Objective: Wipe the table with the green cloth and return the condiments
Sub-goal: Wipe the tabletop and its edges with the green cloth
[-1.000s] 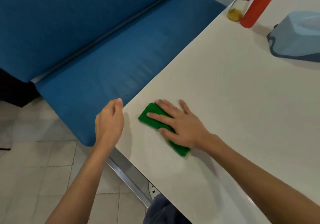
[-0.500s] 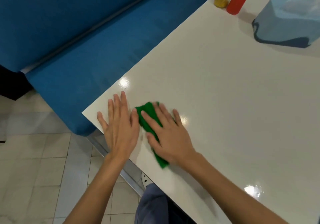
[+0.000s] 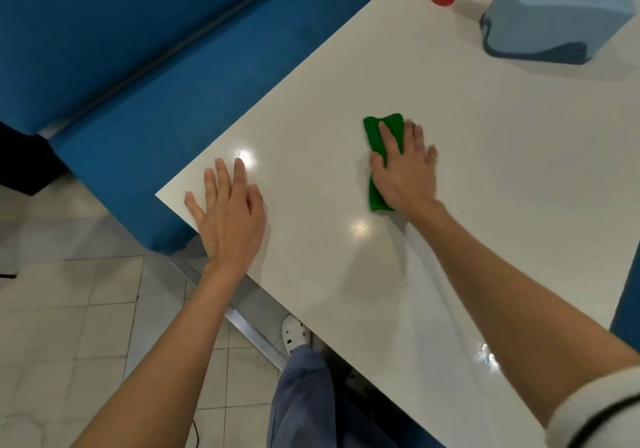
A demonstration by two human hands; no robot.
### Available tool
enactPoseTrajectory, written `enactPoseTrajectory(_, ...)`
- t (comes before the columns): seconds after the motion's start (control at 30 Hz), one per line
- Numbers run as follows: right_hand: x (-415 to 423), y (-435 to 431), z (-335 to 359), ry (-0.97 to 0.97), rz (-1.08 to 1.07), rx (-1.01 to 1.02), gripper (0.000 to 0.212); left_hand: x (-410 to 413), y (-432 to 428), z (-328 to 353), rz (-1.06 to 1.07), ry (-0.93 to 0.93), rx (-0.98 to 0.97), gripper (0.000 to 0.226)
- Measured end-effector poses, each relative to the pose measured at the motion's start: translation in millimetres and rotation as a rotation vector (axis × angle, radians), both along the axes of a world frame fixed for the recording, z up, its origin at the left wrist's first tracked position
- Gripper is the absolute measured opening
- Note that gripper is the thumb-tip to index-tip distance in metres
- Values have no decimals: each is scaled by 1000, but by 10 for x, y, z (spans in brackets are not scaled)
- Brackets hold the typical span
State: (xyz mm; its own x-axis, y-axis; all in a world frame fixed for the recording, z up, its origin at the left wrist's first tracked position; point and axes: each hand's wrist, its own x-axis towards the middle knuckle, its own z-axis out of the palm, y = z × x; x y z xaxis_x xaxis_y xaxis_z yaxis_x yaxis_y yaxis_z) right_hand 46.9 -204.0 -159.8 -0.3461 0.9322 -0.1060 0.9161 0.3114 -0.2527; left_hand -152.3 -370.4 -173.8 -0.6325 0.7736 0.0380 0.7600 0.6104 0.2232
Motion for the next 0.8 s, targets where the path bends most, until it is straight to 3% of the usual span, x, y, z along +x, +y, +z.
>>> enactPoseTrajectory(0.1, -277, -672, 6, 46, 64, -8, 57, 17, 23, 34, -3, -18, -19, 53)
enactPoseTrajectory(0.27, -164, -1900, -41, 99, 440, -11, 57, 72, 23, 99, 24, -99, -33, 54)
enactPoseTrajectory(0.47, 607, -1538, -19, 15, 723, 16, 52, 527, -104, 145, -180, -69, -22, 52)
enactPoseTrajectory(0.57, 838, -906, 9, -13, 551, -3, 54, 753, -121, 144, -247, -71, -8, 51)
enactPoseTrajectory(0.67, 916, -407, 30, 28, 216, -13, 52, 933, -102, 153, -285, -73, -22, 51)
enactPoseTrajectory(0.8, 624, -567, -8, 56, -101, 6, 54, 1065, -89, 137, -315, -92, -38, 51)
